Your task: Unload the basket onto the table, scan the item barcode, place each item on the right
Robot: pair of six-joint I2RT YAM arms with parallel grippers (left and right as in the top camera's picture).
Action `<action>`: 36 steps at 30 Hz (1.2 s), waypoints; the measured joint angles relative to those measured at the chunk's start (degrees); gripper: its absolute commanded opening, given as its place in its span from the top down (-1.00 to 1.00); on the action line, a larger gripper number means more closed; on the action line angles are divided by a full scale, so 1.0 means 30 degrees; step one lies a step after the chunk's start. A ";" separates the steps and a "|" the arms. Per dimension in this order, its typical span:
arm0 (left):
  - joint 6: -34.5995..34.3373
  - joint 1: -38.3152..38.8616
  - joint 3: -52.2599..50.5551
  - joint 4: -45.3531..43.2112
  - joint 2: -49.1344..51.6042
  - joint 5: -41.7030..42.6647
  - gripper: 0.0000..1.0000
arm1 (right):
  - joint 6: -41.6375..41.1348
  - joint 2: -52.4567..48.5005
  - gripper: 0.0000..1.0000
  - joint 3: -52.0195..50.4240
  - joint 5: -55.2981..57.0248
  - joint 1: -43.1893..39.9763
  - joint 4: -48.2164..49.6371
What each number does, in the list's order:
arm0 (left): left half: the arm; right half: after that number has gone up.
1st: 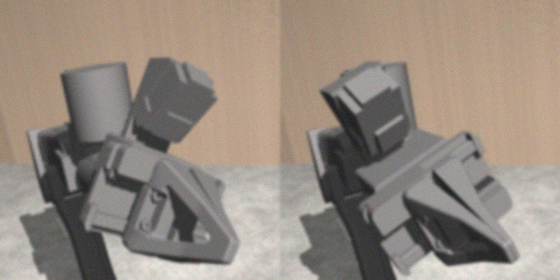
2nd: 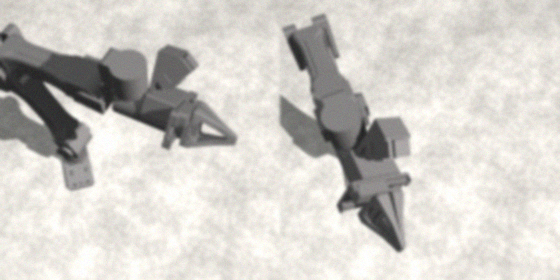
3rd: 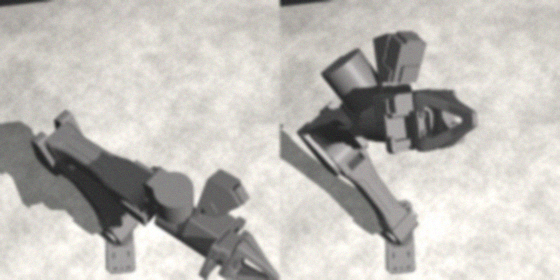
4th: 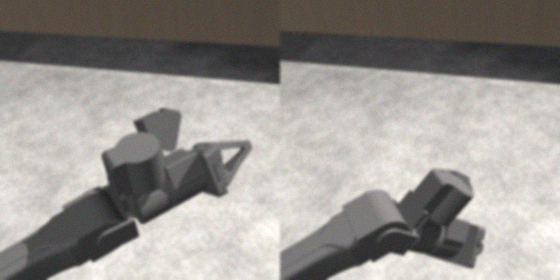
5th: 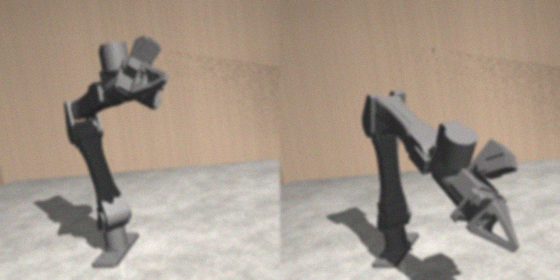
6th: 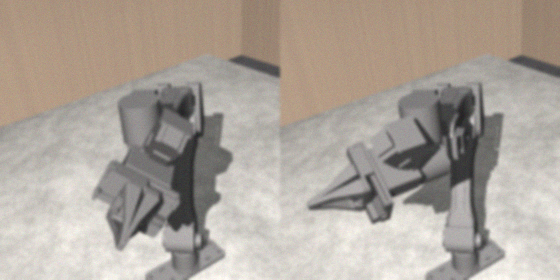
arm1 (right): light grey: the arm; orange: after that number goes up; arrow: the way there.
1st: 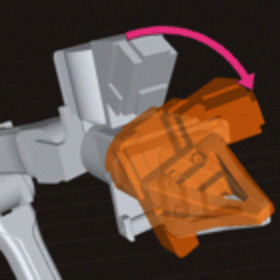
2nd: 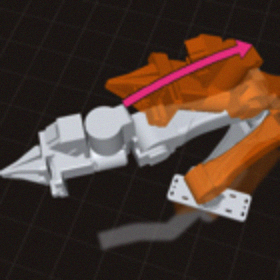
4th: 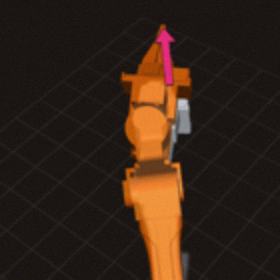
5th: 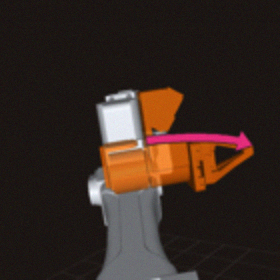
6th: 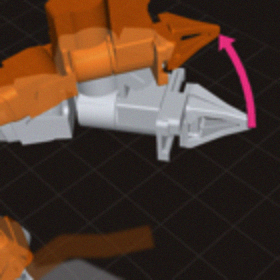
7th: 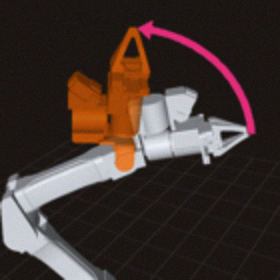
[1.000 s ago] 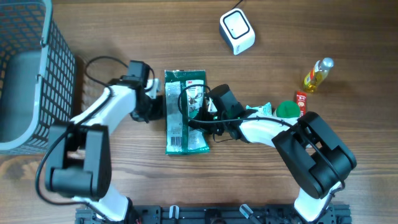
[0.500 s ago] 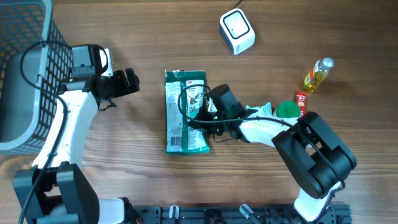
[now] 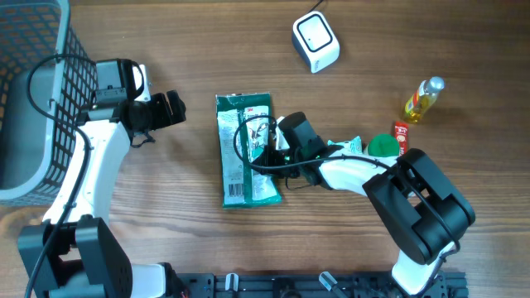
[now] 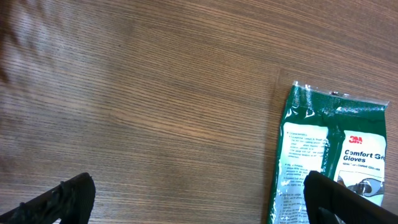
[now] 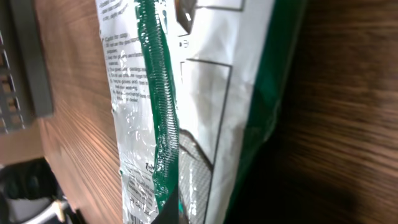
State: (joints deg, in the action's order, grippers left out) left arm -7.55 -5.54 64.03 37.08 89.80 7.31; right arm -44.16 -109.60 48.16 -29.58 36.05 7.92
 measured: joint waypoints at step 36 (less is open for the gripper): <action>0.0000 0.0000 0.0000 0.0000 0.0000 -0.0073 -1.00 | 2.3977 -0.2601 0.91 2.0932 1.7442 -0.1858 -1.3194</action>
State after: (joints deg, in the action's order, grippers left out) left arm -7.55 -5.54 64.03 37.08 89.80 7.09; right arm 27.77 -117.40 110.96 22.74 30.48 -31.66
